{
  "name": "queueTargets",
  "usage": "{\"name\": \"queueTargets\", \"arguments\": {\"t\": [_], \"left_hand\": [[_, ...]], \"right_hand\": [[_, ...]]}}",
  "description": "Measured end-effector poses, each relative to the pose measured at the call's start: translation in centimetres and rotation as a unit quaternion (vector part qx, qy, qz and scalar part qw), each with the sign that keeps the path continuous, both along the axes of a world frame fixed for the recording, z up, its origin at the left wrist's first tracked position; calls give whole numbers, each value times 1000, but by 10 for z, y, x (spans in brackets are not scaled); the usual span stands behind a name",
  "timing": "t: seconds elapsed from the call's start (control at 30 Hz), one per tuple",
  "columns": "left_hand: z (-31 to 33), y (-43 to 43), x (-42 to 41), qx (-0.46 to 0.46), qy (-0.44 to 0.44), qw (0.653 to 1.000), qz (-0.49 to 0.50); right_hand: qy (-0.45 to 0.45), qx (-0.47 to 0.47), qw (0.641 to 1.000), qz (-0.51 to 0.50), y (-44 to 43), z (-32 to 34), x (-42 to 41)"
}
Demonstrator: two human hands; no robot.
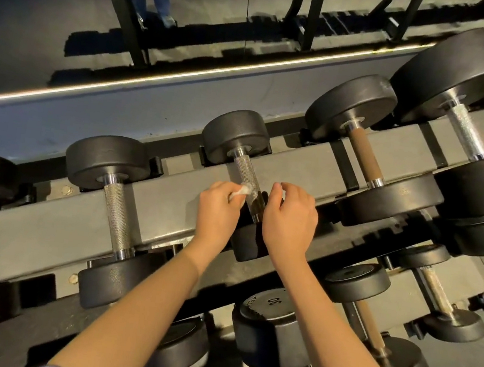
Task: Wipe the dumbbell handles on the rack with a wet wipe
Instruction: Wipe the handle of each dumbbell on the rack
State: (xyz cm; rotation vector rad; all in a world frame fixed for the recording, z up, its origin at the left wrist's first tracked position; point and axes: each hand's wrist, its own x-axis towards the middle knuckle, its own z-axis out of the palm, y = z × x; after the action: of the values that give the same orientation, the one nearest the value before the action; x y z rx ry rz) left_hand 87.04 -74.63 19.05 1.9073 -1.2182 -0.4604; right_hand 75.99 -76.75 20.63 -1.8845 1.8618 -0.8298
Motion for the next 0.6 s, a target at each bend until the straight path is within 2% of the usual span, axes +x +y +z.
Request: {"name": "queueTargets", "arguments": {"t": [0.07, 0.23, 0.4, 0.5, 0.6], "left_hand": [[4, -2, 7, -4, -9, 1000, -15], [17, -23, 9, -20, 12, 999, 38], [10, 8, -6, 41, -12, 998, -48], [16, 12, -2, 78, 21, 993, -85], [23, 3, 4, 66, 79, 994, -35]], "right_hand": [[-3, 0, 1000, 2, 0, 0, 0], [-6, -2, 1000, 6, 1, 0, -1], [-10, -11, 1000, 11, -1, -1, 0], [-6, -23, 1000, 12, 0, -1, -1], [-11, -39, 999, 13, 1, 0, -2]]}}
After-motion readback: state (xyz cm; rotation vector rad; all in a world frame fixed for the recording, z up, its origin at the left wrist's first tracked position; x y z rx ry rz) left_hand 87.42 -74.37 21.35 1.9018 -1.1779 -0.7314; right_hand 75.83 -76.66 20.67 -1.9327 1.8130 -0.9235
